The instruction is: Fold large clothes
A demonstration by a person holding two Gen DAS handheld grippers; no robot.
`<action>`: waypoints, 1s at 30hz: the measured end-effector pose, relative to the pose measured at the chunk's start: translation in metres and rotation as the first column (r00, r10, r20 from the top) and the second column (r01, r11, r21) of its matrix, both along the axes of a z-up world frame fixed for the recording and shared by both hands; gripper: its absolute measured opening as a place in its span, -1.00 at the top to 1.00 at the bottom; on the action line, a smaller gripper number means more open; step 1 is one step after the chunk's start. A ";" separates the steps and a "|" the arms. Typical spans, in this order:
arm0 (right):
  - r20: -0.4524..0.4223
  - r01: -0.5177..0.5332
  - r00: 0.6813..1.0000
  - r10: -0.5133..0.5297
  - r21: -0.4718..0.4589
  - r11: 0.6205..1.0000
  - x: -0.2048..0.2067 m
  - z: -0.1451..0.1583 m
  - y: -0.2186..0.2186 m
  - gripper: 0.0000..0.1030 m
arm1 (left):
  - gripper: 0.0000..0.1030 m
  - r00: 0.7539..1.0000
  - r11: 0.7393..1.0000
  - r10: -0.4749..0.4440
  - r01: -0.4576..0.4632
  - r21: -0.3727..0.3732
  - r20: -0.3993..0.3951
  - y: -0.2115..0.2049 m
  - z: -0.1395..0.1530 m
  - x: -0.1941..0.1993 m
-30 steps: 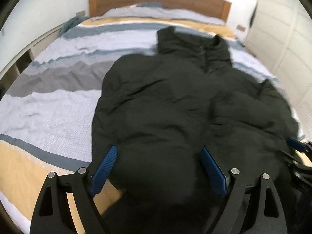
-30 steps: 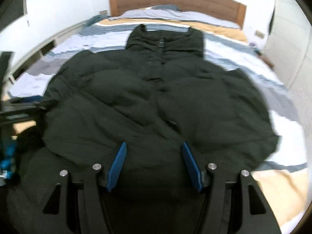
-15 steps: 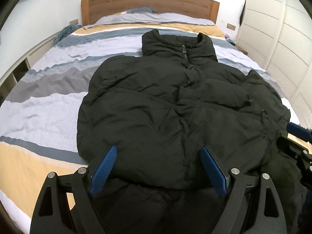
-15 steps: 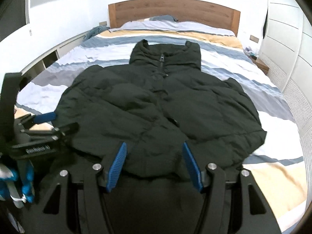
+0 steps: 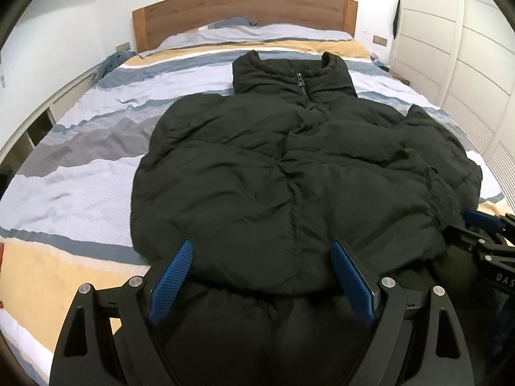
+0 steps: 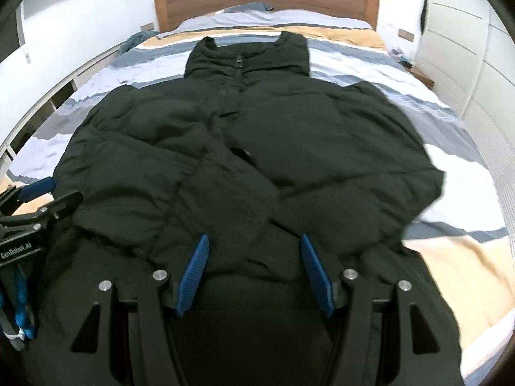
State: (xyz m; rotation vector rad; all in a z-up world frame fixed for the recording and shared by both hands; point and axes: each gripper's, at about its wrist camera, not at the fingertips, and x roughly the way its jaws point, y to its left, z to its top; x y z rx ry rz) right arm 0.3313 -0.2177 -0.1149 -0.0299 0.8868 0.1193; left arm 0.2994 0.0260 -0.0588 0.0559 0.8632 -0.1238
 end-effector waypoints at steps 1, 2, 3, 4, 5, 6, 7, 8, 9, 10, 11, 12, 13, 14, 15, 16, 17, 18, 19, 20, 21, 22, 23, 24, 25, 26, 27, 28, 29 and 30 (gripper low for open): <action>0.000 0.003 1.000 -0.003 -0.002 1.000 -0.004 0.002 -0.002 -0.13 | -0.68 1.000 1.000 0.004 -0.004 0.003 0.004 0.000 0.003 -0.004; 0.003 0.012 1.000 -0.012 -0.005 1.000 -0.012 0.006 -0.006 -0.13 | -0.68 1.000 1.000 0.007 -0.007 0.000 0.011 -0.001 0.008 -0.011; 0.006 0.019 1.000 -0.019 -0.004 1.000 -0.018 0.010 -0.009 -0.13 | -0.68 1.000 1.000 0.009 -0.009 0.001 0.017 -0.001 0.012 -0.015; 0.009 0.023 1.000 -0.023 -0.002 1.000 -0.023 0.013 -0.011 -0.13 | -0.68 1.000 1.000 0.013 -0.013 0.004 0.026 -0.002 0.017 -0.021; 0.014 0.030 0.999 -0.030 0.002 1.000 -0.032 0.019 -0.015 -0.13 | -0.68 0.999 1.000 0.012 -0.012 0.006 0.039 -0.003 0.022 -0.029; 0.019 0.035 0.999 -0.035 0.004 0.999 -0.039 0.023 -0.018 -0.13 | -0.68 0.999 1.000 0.011 -0.011 0.008 0.049 -0.004 0.029 -0.036; 0.028 0.042 0.999 -0.042 0.006 0.999 -0.048 0.030 -0.021 -0.13 | -0.68 0.998 1.000 0.012 -0.012 0.010 0.055 -0.004 0.033 -0.041; 0.034 0.046 0.998 -0.046 0.008 0.999 -0.053 0.034 -0.023 -0.13 | -0.68 0.998 1.000 0.014 -0.015 0.015 0.063 -0.005 0.039 -0.049; 0.047 0.053 0.997 -0.053 0.011 0.999 -0.064 0.042 -0.027 -0.13 | -0.68 0.997 1.000 0.015 -0.016 0.017 0.070 -0.006 0.044 -0.056; 0.053 0.056 0.997 -0.057 0.012 0.998 -0.070 0.047 -0.029 -0.13 | -0.68 0.997 1.000 0.014 -0.016 0.016 0.079 -0.007 0.049 -0.063; 0.064 0.062 0.996 -0.063 0.014 0.998 -0.078 0.054 -0.031 -0.13 | -0.68 0.996 1.000 0.015 -0.017 0.016 0.089 -0.007 0.055 -0.072; 0.081 0.070 0.994 -0.071 0.018 0.997 -0.090 0.063 -0.035 -0.13 | -0.68 0.995 1.000 0.019 -0.021 0.021 0.101 -0.008 0.060 -0.079; 0.094 0.076 0.993 -0.077 0.020 0.997 -0.098 0.070 -0.037 -0.13 | -0.68 0.993 0.999 0.021 -0.025 0.028 0.119 -0.008 0.067 -0.089; 0.102 0.079 0.991 -0.081 0.022 0.997 -0.104 0.075 -0.039 -0.13 | -0.68 0.991 0.999 0.023 -0.028 0.033 0.134 -0.009 0.072 -0.099; 0.116 0.086 0.989 -0.088 0.028 0.996 -0.114 0.083 -0.043 -0.13 | -0.68 0.990 0.999 0.023 -0.029 0.036 0.143 -0.008 0.076 -0.107; 0.125 0.090 0.988 -0.094 0.033 0.995 -0.122 0.089 -0.046 -0.13 | -0.68 0.988 0.999 0.023 -0.029 0.035 0.151 -0.008 0.080 -0.114; 0.136 0.096 0.986 -0.100 0.040 0.995 -0.134 0.096 -0.050 -0.13 | -0.68 0.987 0.999 0.024 -0.029 0.033 0.161 -0.008 0.084 -0.124; 0.142 0.099 0.984 -0.104 0.043 0.994 -0.142 0.099 -0.053 -0.13 | -0.68 0.985 0.999 0.026 -0.032 0.033 0.169 -0.008 0.088 -0.132; 0.147 0.101 0.983 -0.107 0.043 0.994 -0.149 0.103 -0.054 -0.13 | -0.68 0.983 0.999 0.029 -0.036 0.034 0.180 -0.008 0.092 -0.143; 0.154 0.105 0.982 -0.111 0.045 0.993 -0.158 0.106 -0.056 -0.13 | -0.68 0.981 0.999 0.030 -0.038 0.037 0.191 -0.008 0.095 -0.152; 0.160 0.109 0.980 -0.115 0.047 0.993 -0.168 0.108 -0.059 -0.13 | -0.68 0.979 0.998 0.031 -0.040 0.043 0.200 -0.008 0.098 -0.159; 0.164 0.112 0.979 -0.119 0.049 0.992 -0.176 0.110 -0.060 -0.13 | -0.68 0.977 0.998 0.029 -0.041 0.051 0.212 -0.009 0.102 -0.167; 0.167 0.115 0.978 -0.122 0.052 0.992 -0.182 0.111 -0.062 -0.13 | -0.68 0.975 0.998 0.027 -0.040 0.057 0.222 -0.009 0.104 -0.173; 0.173 0.121 0.976 -0.129 0.057 0.991 -0.192 0.113 -0.065 -0.13 | -0.68 0.972 0.997 0.023 -0.039 0.064 0.233 -0.010 0.106 -0.179; 0.175 0.125 0.975 -0.134 0.061 0.990 -0.196 0.114 -0.068 -0.13 | -0.68 0.968 0.996 0.017 -0.038 0.078 0.250 -0.011 0.110 -0.188; 0.179 0.132 0.973 -0.142 0.070 0.989 -0.205 0.115 -0.071 -0.13 | -0.68 0.963 0.995 0.013 -0.040 0.093 0.269 -0.013 0.113 -0.195; 0.182 0.137 0.972 -0.149 0.076 0.988 -0.211 0.116 -0.074 -0.13 | -0.68 0.958 0.994 0.013 -0.044 0.105 0.285 -0.014 0.116 -0.200; 0.183 0.140 0.971 -0.153 0.080 0.987 -0.215 0.117 -0.076 -0.13 | -0.68 0.955 0.992 0.012 -0.048 0.114 0.297 -0.014 0.118 -0.205; 0.186 0.148 0.969 -0.161 0.085 0.985 -0.221 0.118 -0.080 -0.13 | -0.68 0.953 0.992 0.011 -0.049 0.116 0.303 -0.014 0.120 -0.209; 0.188 0.152 0.968 -0.166 0.089 0.984 -0.224 0.119 -0.082 -0.13 | -0.68 0.951 0.992 0.011 -0.049 0.116 0.310 -0.014 0.122 -0.213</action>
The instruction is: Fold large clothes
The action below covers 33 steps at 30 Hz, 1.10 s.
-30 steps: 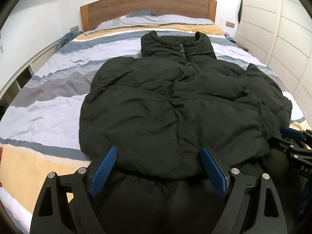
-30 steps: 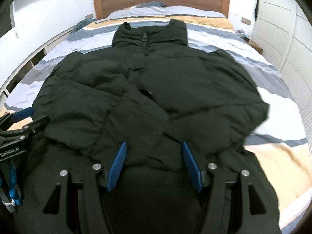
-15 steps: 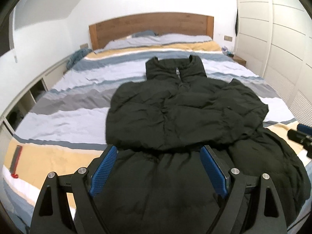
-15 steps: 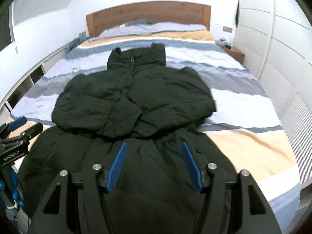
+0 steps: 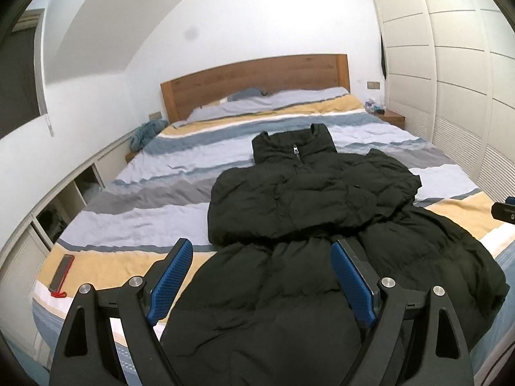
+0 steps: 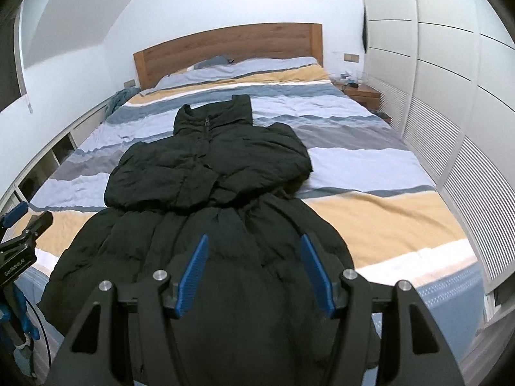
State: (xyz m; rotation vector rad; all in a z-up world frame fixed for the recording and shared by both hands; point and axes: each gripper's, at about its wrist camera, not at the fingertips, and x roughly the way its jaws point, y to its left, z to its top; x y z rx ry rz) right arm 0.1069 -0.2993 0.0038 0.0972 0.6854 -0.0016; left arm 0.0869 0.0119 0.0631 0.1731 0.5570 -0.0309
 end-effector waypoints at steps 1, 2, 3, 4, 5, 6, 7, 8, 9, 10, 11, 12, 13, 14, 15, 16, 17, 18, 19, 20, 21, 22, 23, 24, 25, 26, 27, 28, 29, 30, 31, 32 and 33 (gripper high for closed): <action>0.003 0.004 1.000 -0.004 0.004 1.000 -0.003 0.001 -0.003 -0.13 | -0.68 1.000 1.000 0.003 -0.003 0.002 0.008 0.000 0.002 -0.003; 0.007 0.007 1.000 -0.007 0.009 1.000 -0.005 0.002 -0.005 -0.13 | -0.68 1.000 1.000 0.006 -0.006 0.006 0.020 0.000 0.006 -0.006; 0.011 0.012 1.000 -0.012 0.015 1.000 -0.008 0.004 -0.009 -0.13 | -0.68 1.000 1.000 0.008 -0.009 0.009 0.027 0.000 0.008 -0.008; 0.013 0.014 1.000 -0.014 0.019 1.000 -0.009 0.005 -0.010 -0.13 | -0.68 0.999 1.000 0.011 -0.011 0.010 0.032 0.001 0.010 -0.009; 0.018 0.017 1.000 -0.017 0.025 1.000 -0.010 0.006 -0.013 -0.13 | -0.68 0.999 1.000 0.013 -0.014 0.012 0.039 0.001 0.012 -0.010; 0.023 0.018 1.000 -0.019 0.032 0.999 -0.010 0.008 -0.015 -0.13 | -0.68 0.999 1.000 0.014 -0.015 0.012 0.043 0.001 0.014 -0.011; 0.027 0.018 0.999 -0.019 0.036 0.999 -0.010 0.009 -0.016 -0.13 | -0.68 0.999 1.000 0.014 -0.015 0.011 0.043 0.001 0.016 -0.010; 0.030 0.016 0.999 -0.017 0.039 0.999 -0.009 0.010 -0.017 -0.13 | -0.68 0.999 1.000 0.014 -0.015 0.010 0.041 0.001 0.016 -0.009; 0.032 0.013 0.999 -0.015 0.042 0.999 -0.008 0.010 -0.018 -0.13 | -0.68 0.999 1.000 0.014 -0.015 0.010 0.038 0.001 0.017 -0.009; 0.032 0.011 0.999 -0.013 0.043 0.999 -0.007 0.009 -0.018 -0.13 | -0.68 0.999 1.000 0.012 -0.012 0.010 0.034 0.001 0.017 -0.008; 0.031 0.009 0.999 -0.011 0.048 0.999 -0.004 0.008 -0.017 -0.13 | -0.68 0.999 1.000 0.010 -0.010 0.008 0.031 0.001 0.016 -0.008; 0.030 0.005 1.000 -0.007 0.055 0.998 -0.001 0.006 -0.016 -0.13 | -0.68 1.000 1.000 0.011 -0.011 0.005 0.026 0.001 0.016 -0.008; 0.027 0.001 1.000 -0.002 0.059 0.998 0.001 0.004 -0.015 -0.13 | -0.68 1.000 1.000 0.012 -0.012 0.003 0.023 0.002 0.015 -0.008; 0.023 -0.005 1.000 0.004 0.060 0.998 0.003 0.002 -0.013 -0.13 | -0.68 1.000 1.000 0.014 -0.014 -0.002 0.016 0.003 0.014 -0.007; 0.018 -0.011 1.000 0.010 0.057 0.998 0.005 0.000 -0.011 -0.13 | -0.68 1.000 1.000 0.017 -0.017 -0.004 0.010 0.003 0.013 -0.007; 0.013 -0.017 1.000 0.016 0.054 0.998 0.006 -0.002 -0.009 -0.13 | -0.68 1.000 1.000 0.019 -0.019 -0.004 0.002 0.004 0.011 -0.006; 0.008 -0.024 1.000 0.024 0.051 0.998 0.007 -0.004 -0.007 -0.13 | -0.68 1.000 1.000 0.021 -0.021 -0.002 -0.003 0.004 0.009 -0.007; 0.006 -0.030 1.000 0.030 0.050 0.998 0.009 -0.006 -0.005 -0.13 | -0.68 1.000 1.000 0.023 -0.023 0.004 -0.009 0.006 0.008 -0.008; 0.006 -0.034 0.999 0.033 0.056 0.998 0.010 -0.007 -0.003 -0.13 | -0.68 1.000 1.000 0.024 -0.024 0.011 -0.012 0.007 0.008 -0.008; 0.007 -0.035 0.999 0.035 0.062 0.997 0.012 -0.007 -0.003 -0.13 | -0.68 0.999 0.999 0.030 -0.030 0.021 -0.014 0.010 0.008 -0.010; 0.010 -0.038 0.999 0.037 0.073 0.997 0.013 -0.007 -0.002 -0.13 | -0.68 0.999 0.999 0.036 -0.035 0.024 -0.014 0.013 0.008 -0.011; 0.013 -0.042 0.999 0.041 0.080 0.996 0.015 -0.007 0.000 -0.13 | -0.68 0.999 0.999 0.048 -0.048 0.023 -0.011 0.018 0.010 -0.012; 0.016 -0.046 0.999 0.044 0.083 0.996 0.017 -0.007 0.003 -0.13 | -0.68 0.998 0.998 0.058 -0.058 0.018 -0.009 0.023 0.012 -0.014; 0.018 -0.050 0.999 0.049 0.084 0.995 0.018 -0.006 0.005 -0.13 | -0.68 0.998 0.998 0.067 -0.067 0.014 -0.007 0.027 0.014 -0.015; 0.023 -0.058 0.998 0.056 0.084 0.995 0.019 -0.005 0.008 -0.13 | -0.68 0.997 0.997 0.077 -0.077 0.009 -0.006 0.031 0.015 -0.016; 0.025 -0.062 0.998 0.060 0.083 0.995 0.019 -0.005 0.011 -0.13 | -0.68 0.996 0.996 0.090 -0.090 0.000 -0.007 0.037 0.016 -0.017; 0.027 -0.069 0.997 0.067 0.081 0.994 0.019 -0.004 0.014 -0.13 | -0.68 0.995 0.995 0.097 -0.097 -0.009 -0.009 0.040 0.016 -0.017; 0.028 -0.073 0.997 0.071 0.078 0.994 0.019 -0.003 0.017 -0.13 | -0.68 0.995 0.995 0.102 -0.103 -0.018 -0.013 0.043 0.016 -0.016; 0.028 -0.078 0.997 0.076 0.071 0.994 0.017 -0.003 0.019 -0.13 | -0.68 0.994 0.993 0.109 -0.110 -0.032 -0.019 0.045 0.015 -0.016; 0.029 -0.082 0.996 0.081 0.059 0.995 0.014 -0.002 0.021 -0.13 | -0.68 0.993 0.993 0.113 -0.114 -0.044 -0.024 0.047 0.015 -0.016; 0.030 -0.083 0.996 0.081 0.049 0.995 0.011 -0.001 0.022 -0.13 | -0.68 0.993 0.992 0.113 -0.115 -0.057 -0.031 0.048 0.013 -0.015; 0.032 -0.079 0.996 0.078 0.038 0.996 0.007 0.000 0.022 -0.13 | -0.68 0.993 0.992 0.109 -0.111 -0.060 -0.036 0.047 0.011 -0.015; 0.034 -0.071 0.997 0.070 0.035 0.997 0.003 0.001 0.020 -0.13 | -0.68 0.994 0.993 0.103 -0.106 -0.058 -0.039 0.045 0.010 -0.014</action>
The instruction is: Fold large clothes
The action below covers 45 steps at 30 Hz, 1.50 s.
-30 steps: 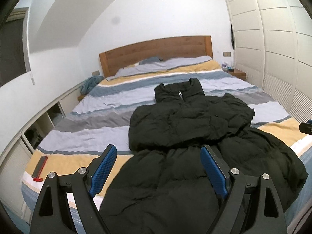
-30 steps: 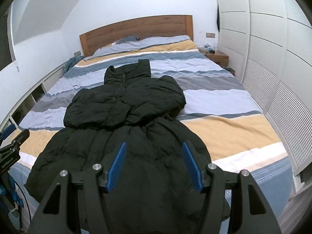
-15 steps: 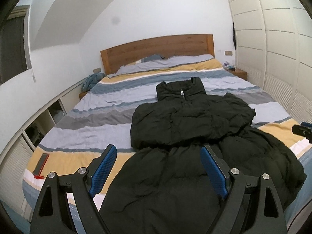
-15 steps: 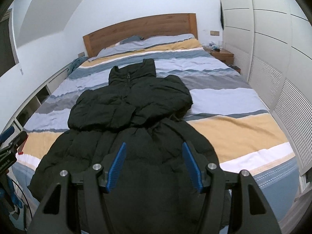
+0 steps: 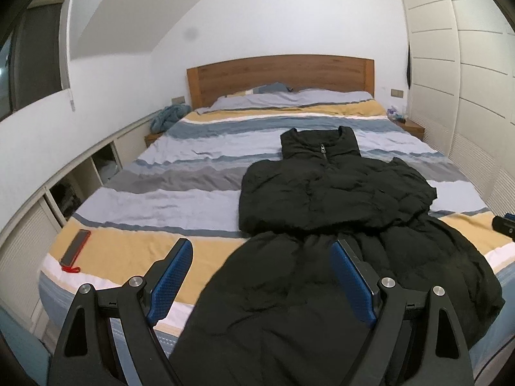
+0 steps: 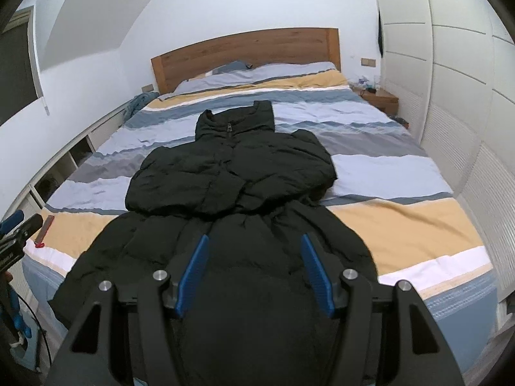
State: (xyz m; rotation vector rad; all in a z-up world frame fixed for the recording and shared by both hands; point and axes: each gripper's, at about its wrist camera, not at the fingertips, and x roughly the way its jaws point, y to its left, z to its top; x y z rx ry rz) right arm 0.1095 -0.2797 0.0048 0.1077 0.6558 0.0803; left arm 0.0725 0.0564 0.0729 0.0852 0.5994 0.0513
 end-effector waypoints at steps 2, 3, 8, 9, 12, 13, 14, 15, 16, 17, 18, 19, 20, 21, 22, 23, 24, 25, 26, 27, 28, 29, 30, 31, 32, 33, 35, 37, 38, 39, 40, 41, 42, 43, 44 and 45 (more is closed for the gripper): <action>0.004 0.019 1.000 -0.020 0.006 1.000 -0.010 0.003 -0.007 -0.13 | -0.68 1.000 1.000 -0.013 0.013 -0.002 -0.001 -0.004 -0.001 -0.001; 0.008 0.029 1.000 -0.029 0.005 1.000 -0.014 0.004 -0.011 -0.13 | -0.68 1.000 1.000 -0.017 0.017 -0.004 -0.002 -0.005 -0.001 -0.002; 0.030 0.066 0.997 -0.066 0.009 0.998 -0.029 0.015 -0.026 -0.13 | -0.72 0.999 0.999 -0.042 0.042 -0.022 -0.011 -0.010 0.005 -0.002; 0.037 0.071 0.997 -0.071 0.012 0.997 -0.031 0.018 -0.028 -0.13 | -0.76 0.999 0.999 -0.044 0.044 -0.030 -0.011 -0.010 0.008 -0.002; 0.054 0.078 0.995 -0.079 0.020 0.997 -0.033 0.026 -0.034 -0.13 | -0.81 0.999 0.999 -0.043 0.043 -0.026 -0.003 -0.013 0.025 0.003; 0.058 0.078 0.995 -0.079 0.021 0.997 -0.034 0.028 -0.035 -0.13 | -0.82 0.999 0.999 -0.041 0.041 -0.017 0.003 -0.015 0.031 0.005; 0.062 0.078 0.995 -0.079 0.026 0.997 -0.033 0.029 -0.036 -0.13 | -0.85 0.999 0.999 -0.040 0.040 -0.010 0.011 -0.017 0.039 0.007; 0.066 0.077 0.995 -0.079 0.029 0.997 -0.033 0.031 -0.038 -0.13 | -0.90 0.999 0.999 -0.039 0.039 -0.007 0.018 -0.018 0.045 0.009; 0.070 0.077 0.994 -0.079 0.033 0.997 -0.032 0.032 -0.039 -0.13 | -0.92 0.999 0.999 -0.036 0.037 -0.003 0.027 -0.019 0.053 0.012; 0.072 0.076 0.994 -0.078 0.037 0.996 -0.031 0.034 -0.041 -0.13 | -0.94 0.999 0.999 -0.033 0.034 -0.001 0.039 -0.020 0.063 0.017; 0.072 0.073 0.995 -0.076 0.041 0.997 -0.029 0.035 -0.043 -0.13 | -0.95 0.998 0.999 -0.033 0.033 -0.004 0.046 -0.019 0.069 0.021; 0.073 0.071 0.995 -0.074 0.042 0.997 -0.028 0.035 -0.044 -0.13 | -0.95 0.998 0.999 -0.032 0.032 -0.011 0.050 -0.018 0.075 0.024; 0.074 0.070 0.995 -0.072 0.040 0.997 -0.026 0.036 -0.045 -0.13 | -0.96 0.998 0.999 -0.029 0.031 -0.027 0.053 -0.016 0.085 0.031; 0.075 0.067 0.995 -0.069 0.039 0.997 -0.023 0.037 -0.047 -0.13 | -0.96 0.998 0.999 -0.028 0.030 -0.037 0.052 -0.016 0.089 0.035; 0.074 0.063 0.995 -0.066 0.039 0.997 -0.021 0.039 -0.047 -0.13 | -0.96 0.998 0.999 -0.022 0.025 -0.045 0.051 -0.013 0.096 0.042; 0.074 0.062 0.995 -0.064 0.039 0.997 -0.019 0.039 -0.046 -0.13 | -0.96 0.998 0.999 -0.013 0.016 -0.050 0.056 -0.011 0.104 0.050; 0.076 0.060 0.995 -0.062 0.036 0.998 -0.016 0.041 -0.048 -0.13 | -0.97 0.998 0.999 -0.007 0.010 -0.052 0.059 -0.008 0.110 0.057; 0.077 0.060 0.995 -0.063 0.034 0.998 -0.012 0.043 -0.048 -0.13 | -0.97 0.998 0.999 0.002 0.001 -0.051 0.061 -0.005 0.117 0.065; 0.079 0.059 0.995 -0.061 0.031 0.998 -0.007 0.047 -0.051 -0.13 | -0.97 0.998 0.999 0.009 -0.006 -0.048 0.062 -0.002 0.122 0.072; 0.081 0.060 0.995 -0.062 0.027 0.998 -0.002 0.051 -0.053 -0.13 | -0.97 0.998 0.999 0.014 -0.011 -0.045 0.064 0.000 0.127 0.080; 0.083 0.061 0.995 -0.063 0.023 0.998 0.002 0.054 -0.054 -0.13 | -0.97 0.998 0.999 0.018 -0.015 -0.041 0.065 0.003 0.132 0.087; 0.088 0.063 0.994 -0.065 0.018 0.998 0.007 0.059 -0.056 -0.13 | -0.97 0.997 0.999 0.026 -0.024 -0.030 0.066 0.005 0.136 0.096; 0.097 0.063 0.993 -0.064 0.014 0.998 0.014 0.066 -0.058 -0.13 | -0.98 0.997 0.999 0.030 -0.029 -0.021 0.066 0.007 0.140 0.103; 0.100 0.063 0.993 -0.064 0.012 0.998 0.018 0.069 -0.060 -0.13 | -0.98 0.998 0.999 0.029 -0.028 -0.017 0.062 0.010 0.142 0.113; 0.108 0.062 0.992 -0.062 0.007 0.998 0.026 0.076 -0.062 -0.13 | -0.98 0.998 0.999 0.031 -0.030 -0.017 0.055 0.012 0.143 0.120; 0.113 0.060 0.992 -0.060 0.004 0.998 0.033 0.079 -0.063 -0.13 | -0.98 0.999 0.999 0.032 -0.032 -0.015 0.043 0.015 0.142 0.130; 0.115 0.054 0.992 -0.053 0.002 0.999 0.046 0.084 -0.064 -0.13 | -0.98 0.999 1.000 0.031 -0.031 -0.006 0.025 0.019 0.138 0.146; 0.107 0.041 0.993 -0.040 -0.009 0.999 0.063 0.085 -0.064 -0.13 | -0.98 1.000 1.000 0.030 -0.030 0.009 0.002 0.023 0.132 0.165; 0.101 0.032 0.994 -0.030 -0.020 0.999 0.077 0.086 -0.064 -0.13 | -0.98 1.000 0.999 0.028 -0.028 0.017 -0.008 0.024 0.128 0.177; 0.098 0.026 0.995 -0.023 -0.026 0.999 0.089 0.087 -0.064 -0.13 | -0.98 1.000 0.999 0.026 -0.025 0.025 -0.015 0.026 0.125 0.187; 0.096 0.023 0.995 -0.021 -0.029 0.999 0.099 0.088 -0.064 -0.13 | -0.98 1.000 0.999 0.023 -0.022 0.033 -0.018 0.027 0.122 0.198; 0.093 0.017 0.996 -0.015 -0.030 0.999 0.117 0.089 -0.065 -0.13 | -0.98 1.000 0.999 0.014 -0.013 0.035 -0.019 0.028 0.119 0.215; 0.093 0.013 0.996 -0.011 -0.028 1.000 0.129 0.090 -0.064 -0.13 | -0.98 1.000 0.999 0.009 -0.009 0.036 -0.018 0.027 0.116 0.225; 0.095 0.010 0.995 -0.007 -0.029 1.000 0.143 0.090 -0.064 -0.13 | -0.98 1.000 0.999 0.003 -0.002 0.032 -0.014 0.027 0.112 0.243; 0.103 0.003 0.995 0.000 -0.035 0.999 0.164 0.089 -0.062 -0.13 | -0.98 1.000 1.000 -0.002 0.002 0.025 -0.009 0.027 0.107 0.261; 0.109 -0.003 0.994 0.007 -0.035 0.999 0.178 0.087 -0.061 -0.13 | -0.98 1.000 1.000 -0.005 0.005 0.018 -0.004 0.027 0.101 0.276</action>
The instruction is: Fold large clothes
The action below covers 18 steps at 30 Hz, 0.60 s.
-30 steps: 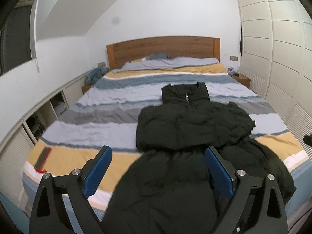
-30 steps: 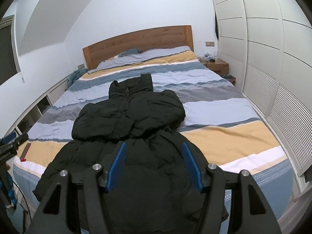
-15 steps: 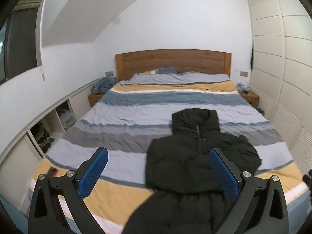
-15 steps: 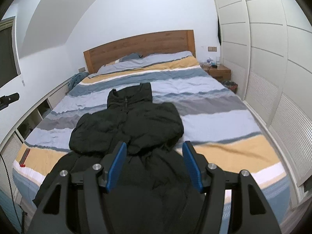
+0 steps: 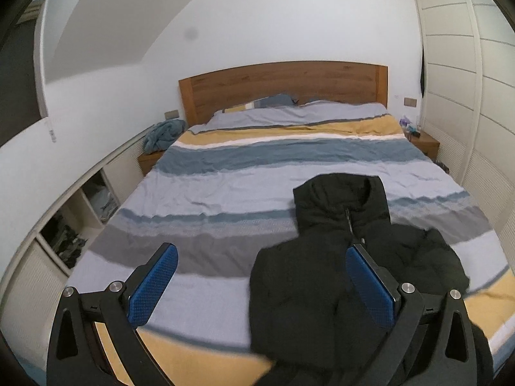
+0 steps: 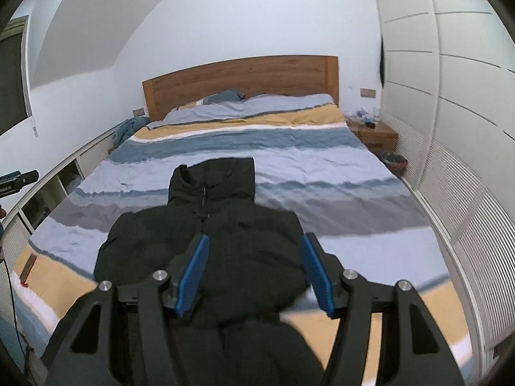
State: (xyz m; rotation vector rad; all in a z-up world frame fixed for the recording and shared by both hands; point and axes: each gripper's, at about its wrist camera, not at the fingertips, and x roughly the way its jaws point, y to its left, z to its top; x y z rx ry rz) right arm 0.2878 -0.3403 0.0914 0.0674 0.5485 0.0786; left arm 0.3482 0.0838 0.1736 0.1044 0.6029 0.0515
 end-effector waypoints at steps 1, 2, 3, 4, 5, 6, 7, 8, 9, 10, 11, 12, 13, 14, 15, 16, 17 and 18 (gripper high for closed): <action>0.004 -0.010 1.000 0.010 0.006 1.000 0.017 -0.003 0.001 -0.13 | -0.98 1.000 1.000 -0.005 0.005 -0.005 0.004 0.000 -0.006 0.014; 0.008 -0.022 1.000 0.022 0.015 1.000 0.034 -0.008 0.003 -0.13 | -0.98 1.000 1.000 -0.017 0.017 -0.012 0.012 -0.002 -0.018 0.038; 0.020 -0.032 0.999 0.032 0.019 0.999 0.055 -0.013 0.005 -0.13 | -0.98 1.000 1.000 -0.025 0.025 -0.019 0.019 -0.003 -0.025 0.052; 0.030 -0.039 0.999 0.038 0.015 0.999 0.071 -0.017 0.008 -0.13 | -0.98 0.999 0.999 -0.035 0.036 -0.032 0.027 -0.004 -0.035 0.069; 0.044 -0.048 0.998 0.048 0.009 0.999 0.093 -0.025 0.010 -0.13 | -0.98 0.998 0.997 -0.048 0.049 -0.056 0.027 -0.005 -0.049 0.091; 0.047 -0.055 0.997 0.054 0.009 0.998 0.108 -0.030 0.013 -0.13 | -0.98 0.999 0.996 -0.050 0.052 -0.072 0.019 -0.004 -0.061 0.107; 0.048 -0.059 0.997 0.059 0.011 0.998 0.121 -0.036 0.015 -0.13 | -0.98 0.999 0.995 -0.048 0.049 -0.082 0.010 -0.004 -0.070 0.117; 0.046 -0.062 0.997 0.062 0.013 0.998 0.135 -0.042 0.017 -0.13 | -0.98 0.999 0.995 -0.046 0.044 -0.095 -0.013 -0.003 -0.086 0.135; 0.036 -0.067 0.997 0.066 0.019 0.998 0.151 -0.051 0.018 -0.13 | -0.98 0.999 0.994 -0.044 0.041 -0.099 -0.030 -0.002 -0.095 0.144; 0.028 -0.069 0.997 0.068 0.023 0.997 0.159 -0.055 0.020 -0.13 | -0.98 0.998 0.994 -0.038 0.032 -0.102 -0.054 0.000 -0.105 0.152; 0.008 -0.070 0.997 0.070 0.034 0.997 0.170 -0.062 0.020 -0.13 | -0.98 0.996 0.994 -0.026 0.016 -0.109 -0.087 0.004 -0.117 0.163; -0.012 -0.069 0.998 0.069 0.047 0.997 0.177 -0.066 0.019 -0.13 | -0.98 0.993 0.993 -0.019 0.006 -0.117 -0.114 0.006 -0.123 0.170; -0.036 -0.071 0.997 0.073 0.055 0.996 0.185 -0.070 0.019 -0.13 | -0.98 0.990 0.993 -0.013 -0.004 -0.122 -0.138 0.009 -0.127 0.176; -0.064 -0.076 0.995 0.079 0.051 0.996 0.193 -0.073 0.020 -0.13 | -0.98 0.986 0.992 -0.005 -0.016 -0.127 -0.166 0.011 -0.131 0.184; -0.087 -0.077 0.993 0.079 0.035 0.996 0.201 -0.073 0.020 -0.13 | -0.98 0.983 0.991 -0.002 -0.022 -0.132 -0.184 0.013 -0.131 0.191; -0.107 -0.076 0.991 0.078 0.020 0.997 0.209 -0.073 0.020 -0.13 | -0.98 0.980 0.991 -0.002 -0.025 -0.135 -0.200 0.015 -0.130 0.199; -0.119 -0.078 0.990 0.079 0.016 0.997 0.215 -0.072 0.020 -0.13 | -0.98 0.978 0.990 -0.005 -0.024 -0.135 -0.210 0.015 -0.126 0.205; -0.135 -0.084 0.987 0.086 0.017 0.996 0.225 -0.067 0.019 -0.13 | -0.98 0.977 0.990 -0.006 -0.024 -0.136 -0.215 0.016 -0.122 0.212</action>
